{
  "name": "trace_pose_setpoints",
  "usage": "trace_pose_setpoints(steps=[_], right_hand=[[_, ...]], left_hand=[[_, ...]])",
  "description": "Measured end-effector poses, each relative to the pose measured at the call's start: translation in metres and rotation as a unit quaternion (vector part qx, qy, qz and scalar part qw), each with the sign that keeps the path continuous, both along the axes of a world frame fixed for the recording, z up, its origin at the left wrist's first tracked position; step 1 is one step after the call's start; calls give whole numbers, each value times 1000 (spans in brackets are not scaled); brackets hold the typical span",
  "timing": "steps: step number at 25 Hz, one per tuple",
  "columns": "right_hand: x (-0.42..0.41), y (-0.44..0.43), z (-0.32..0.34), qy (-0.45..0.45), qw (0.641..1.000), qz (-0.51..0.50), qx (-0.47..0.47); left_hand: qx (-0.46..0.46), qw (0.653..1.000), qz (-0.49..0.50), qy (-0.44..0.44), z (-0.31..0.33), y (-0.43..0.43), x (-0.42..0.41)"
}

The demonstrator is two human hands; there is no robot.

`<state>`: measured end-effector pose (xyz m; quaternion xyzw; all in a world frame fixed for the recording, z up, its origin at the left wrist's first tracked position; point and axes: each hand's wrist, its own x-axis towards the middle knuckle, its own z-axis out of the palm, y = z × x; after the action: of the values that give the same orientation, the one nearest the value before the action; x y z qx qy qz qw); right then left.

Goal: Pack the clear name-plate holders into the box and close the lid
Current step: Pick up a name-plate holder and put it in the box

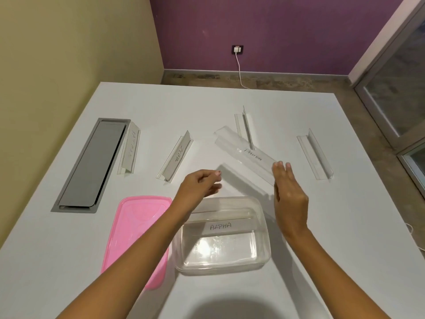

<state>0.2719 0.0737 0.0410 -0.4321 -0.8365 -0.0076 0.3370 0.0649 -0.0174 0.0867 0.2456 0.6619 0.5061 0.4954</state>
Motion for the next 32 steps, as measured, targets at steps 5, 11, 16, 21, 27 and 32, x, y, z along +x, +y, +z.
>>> trace_pose_setpoints(steps=[5, 11, 16, 21, 27, 32], right_hand=[[1, -24, -1, -38, 992, 115, 33], [-6, -35, 13, -9, 995, 98, -22], [-18, -20, 37, -69, 944, 151, -285], [-35, -10, 34, -102, 835, 243, -484], [-32, -8, 20, -178, 865, 221, -414], [-35, -19, 3, -259, 877, 214, -343]], left_hand=[[32, 972, 75, -222, 4, 9, 5], [25, 963, 163, -213, -13, -10, -2], [52, 982, 80, -164, -20, -31, -1], [77, 982, 73, -159, -15, -44, 11], [55, 935, 133, 324, -24, -68, 3], [17, 776, -115, 620, -47, -79, -1]])
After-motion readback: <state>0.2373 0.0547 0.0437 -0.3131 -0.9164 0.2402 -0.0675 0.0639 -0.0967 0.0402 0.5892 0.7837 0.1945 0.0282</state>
